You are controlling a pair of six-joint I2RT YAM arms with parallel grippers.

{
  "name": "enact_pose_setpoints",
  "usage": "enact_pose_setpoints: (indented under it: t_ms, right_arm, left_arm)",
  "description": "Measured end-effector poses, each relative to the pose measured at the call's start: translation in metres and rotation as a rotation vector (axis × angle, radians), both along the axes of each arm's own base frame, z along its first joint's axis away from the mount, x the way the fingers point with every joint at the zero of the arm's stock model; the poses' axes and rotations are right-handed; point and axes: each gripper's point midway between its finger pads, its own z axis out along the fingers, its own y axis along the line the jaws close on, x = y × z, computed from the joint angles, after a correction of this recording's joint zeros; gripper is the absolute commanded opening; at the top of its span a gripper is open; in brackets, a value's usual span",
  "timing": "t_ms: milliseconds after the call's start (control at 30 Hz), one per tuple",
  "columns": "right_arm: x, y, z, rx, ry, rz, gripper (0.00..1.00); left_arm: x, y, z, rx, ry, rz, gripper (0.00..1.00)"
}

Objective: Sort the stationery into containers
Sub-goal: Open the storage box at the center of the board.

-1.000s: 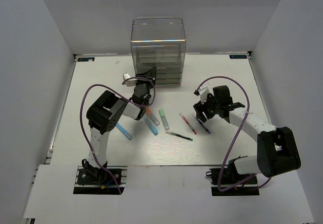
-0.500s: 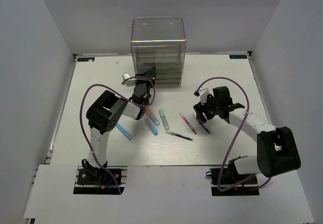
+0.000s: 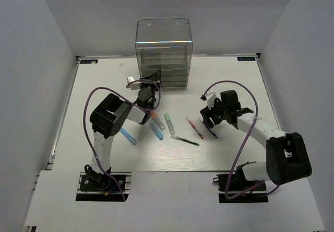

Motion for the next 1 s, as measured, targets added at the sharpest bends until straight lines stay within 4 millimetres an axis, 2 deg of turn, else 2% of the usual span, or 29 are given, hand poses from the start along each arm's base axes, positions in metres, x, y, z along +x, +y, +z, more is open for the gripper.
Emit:
enact_pose_setpoints:
  t_ms: [300,500,1000]
  right_arm:
    - [-0.001,0.002,0.001,0.007,0.0,0.01,0.7]
    - [-0.003,0.005,0.002,0.021,0.004,0.03,0.7]
    - [-0.008,0.015,0.004,0.055,0.008,0.084,0.7]
  left_arm:
    - [-0.016,0.003,0.003,-0.005,-0.01,-0.016,0.0]
    - [-0.027,0.006,0.017,-0.001,-0.025,-0.032,0.0]
    - [-0.036,0.002,0.035,0.031,-0.051,-0.065,0.0]
